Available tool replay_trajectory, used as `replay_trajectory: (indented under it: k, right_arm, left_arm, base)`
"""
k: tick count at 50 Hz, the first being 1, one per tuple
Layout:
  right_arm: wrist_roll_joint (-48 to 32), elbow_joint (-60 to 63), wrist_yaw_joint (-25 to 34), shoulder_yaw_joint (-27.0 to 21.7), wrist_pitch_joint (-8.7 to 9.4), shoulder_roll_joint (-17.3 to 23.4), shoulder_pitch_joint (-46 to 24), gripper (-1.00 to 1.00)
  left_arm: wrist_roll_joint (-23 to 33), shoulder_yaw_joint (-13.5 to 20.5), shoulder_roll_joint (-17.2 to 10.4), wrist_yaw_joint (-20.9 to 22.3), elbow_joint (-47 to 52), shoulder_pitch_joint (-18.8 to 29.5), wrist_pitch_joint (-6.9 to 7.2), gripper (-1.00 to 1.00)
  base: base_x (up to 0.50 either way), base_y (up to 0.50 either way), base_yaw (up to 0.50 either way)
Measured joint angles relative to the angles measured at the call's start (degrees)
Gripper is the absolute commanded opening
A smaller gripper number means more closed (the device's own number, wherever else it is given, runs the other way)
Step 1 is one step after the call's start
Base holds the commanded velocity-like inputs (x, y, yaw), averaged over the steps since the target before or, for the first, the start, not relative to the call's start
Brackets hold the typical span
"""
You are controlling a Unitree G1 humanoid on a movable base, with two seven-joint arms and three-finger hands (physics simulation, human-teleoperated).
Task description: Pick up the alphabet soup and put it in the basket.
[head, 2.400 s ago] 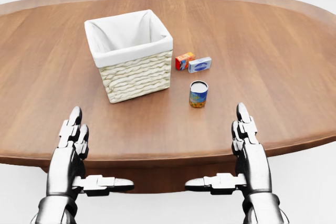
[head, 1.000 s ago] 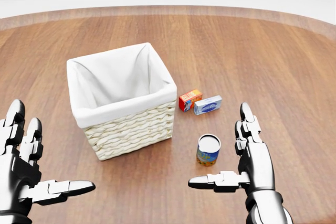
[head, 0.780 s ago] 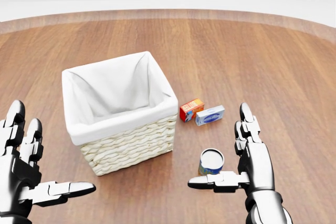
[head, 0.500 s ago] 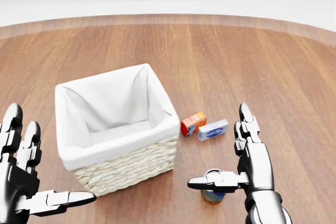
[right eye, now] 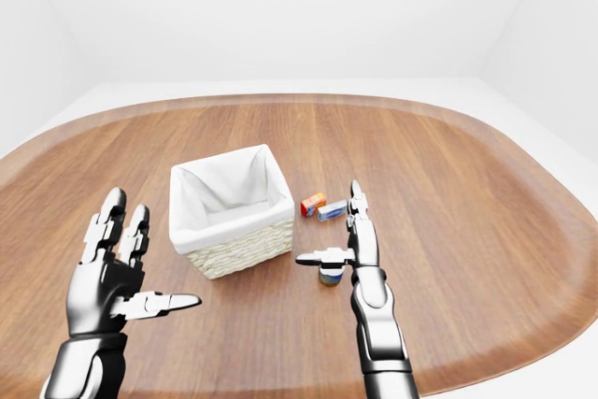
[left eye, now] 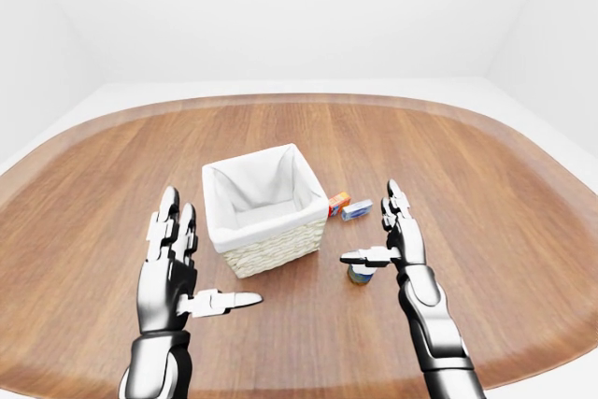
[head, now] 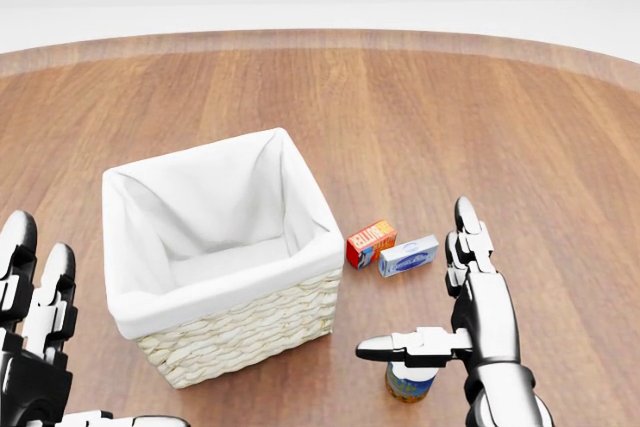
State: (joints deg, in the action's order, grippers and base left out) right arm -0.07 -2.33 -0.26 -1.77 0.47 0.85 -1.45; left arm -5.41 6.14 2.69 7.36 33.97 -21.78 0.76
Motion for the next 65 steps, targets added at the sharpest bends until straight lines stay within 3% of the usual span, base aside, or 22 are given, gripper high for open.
replay_trajectory:
  k: [10, 17, 31, 65]
  right_arm:
    - [-1.0, -3.4, -1.1, -0.1, -2.17, 0.2, -1.5, 1.0]
    - [-1.7, -9.8, -1.9, -0.8, -5.47, 0.9, -3.7, 1.0]
    - [-3.0, -28.4, -4.3, -1.9, -5.47, 2.5, -9.6, 1.0]
    - [-4.5, -52.1, -7.7, -2.2, -5.47, 4.2, -17.2, 1.0]
  left_arm:
    - [0.3, -0.6, -0.1, -0.1, 0.1, -0.2, -0.16, 1.0]
    - [0.7, -1.1, -0.2, -0.4, -0.4, 0.1, -0.22, 1.0]
    - [1.2, -2.1, -0.8, -1.3, -1.6, 0.9, -0.15, 1.0]
    - [1.3, -2.2, -1.0, -1.6, -2.5, 1.5, 0.0, 1.0]
  base:
    - [0.0, 0.0, 0.0]
    - [0.0, 0.0, 0.0]
    - [0.0, 0.0, 0.0]
    - [0.0, 0.0, 0.0]
